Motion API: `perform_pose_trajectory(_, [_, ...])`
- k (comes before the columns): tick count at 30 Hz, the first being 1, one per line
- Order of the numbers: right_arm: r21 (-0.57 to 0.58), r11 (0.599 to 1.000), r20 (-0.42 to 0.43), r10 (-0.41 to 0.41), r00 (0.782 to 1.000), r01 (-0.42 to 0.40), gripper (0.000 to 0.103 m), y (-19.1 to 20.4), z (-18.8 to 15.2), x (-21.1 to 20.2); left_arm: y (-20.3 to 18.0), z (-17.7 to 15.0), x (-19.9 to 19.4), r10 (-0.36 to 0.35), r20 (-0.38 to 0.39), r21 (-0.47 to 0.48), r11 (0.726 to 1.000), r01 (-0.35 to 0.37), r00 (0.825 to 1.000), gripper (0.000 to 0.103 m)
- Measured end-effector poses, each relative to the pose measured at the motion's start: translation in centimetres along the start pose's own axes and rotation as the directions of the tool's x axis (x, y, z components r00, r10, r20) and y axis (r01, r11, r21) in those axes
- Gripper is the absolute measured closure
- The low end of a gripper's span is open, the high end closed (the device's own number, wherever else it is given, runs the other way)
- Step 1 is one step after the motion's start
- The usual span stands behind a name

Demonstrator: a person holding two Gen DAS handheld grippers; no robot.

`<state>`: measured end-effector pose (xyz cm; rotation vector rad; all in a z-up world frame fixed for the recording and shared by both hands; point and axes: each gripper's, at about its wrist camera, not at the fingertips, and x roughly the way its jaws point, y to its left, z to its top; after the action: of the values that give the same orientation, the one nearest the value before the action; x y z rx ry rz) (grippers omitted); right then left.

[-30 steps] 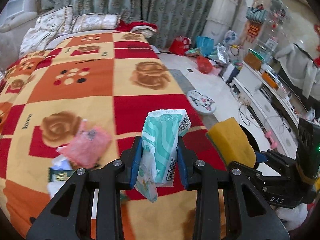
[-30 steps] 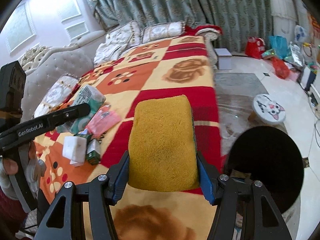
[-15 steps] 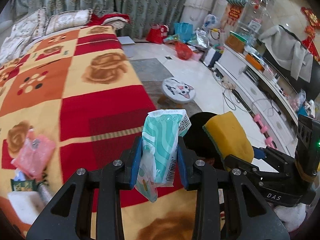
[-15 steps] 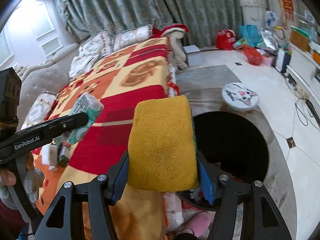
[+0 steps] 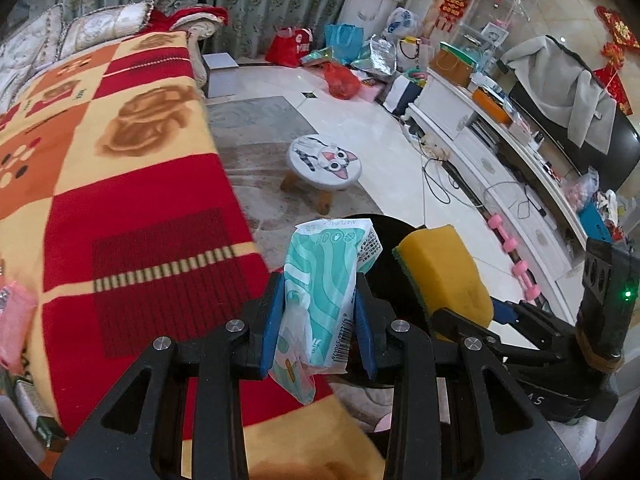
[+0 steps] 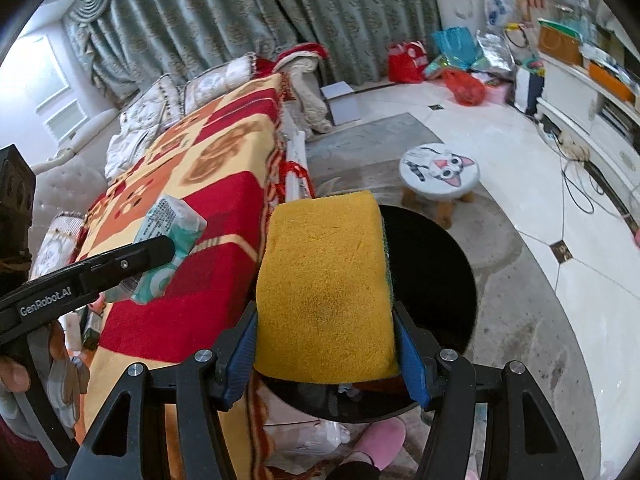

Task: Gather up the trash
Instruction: 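Carry the tissue pack and yellow sponge over the black trash bin, then open both tools to drop the tissue pack and sponge into the bin, then move both open tools back to the trash pile on the bed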

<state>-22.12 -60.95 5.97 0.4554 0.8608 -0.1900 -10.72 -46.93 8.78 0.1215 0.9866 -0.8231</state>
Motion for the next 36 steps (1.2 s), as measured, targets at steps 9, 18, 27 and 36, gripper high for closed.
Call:
perform_pose_trajectory(9, [0.045, 0.999, -0.011, -0.019, 1.0, 0.019, 0.041, -1.8, 0.0, 0.5, -1.3, 0.2, 1.9, -0.043, -0.036, -0.013, 0.999, 0.042, 0.998, 0.071])
perform_pose_trajectory(18, [0.087, 0.996, 0.028, -0.019, 0.999, 0.017, 0.024, -2.6, 0.3, -0.3, -1.4, 0.2, 2.6, -0.093, -0.057, -0.036, 0.995, 0.091, 0.994, 0.047])
perform_pose_trajectory(27, [0.08, 0.997, 0.001, -0.007, 1.0, 0.007, 0.023, -2.1, 0.0, 0.1, -1.0, -0.3, 1.2, -0.058, -0.042, -0.03, 0.998, 0.056, 0.997, 0.046])
perform_pose_trajectory(36, [0.036, 0.999, -0.008, 0.006, 1.0, -0.005, 0.023, 0.1, -0.4, 0.0, 0.0, -1.1, -1.4, 0.034, 0.013, -0.009, 0.999, -0.034, 0.999, 0.046])
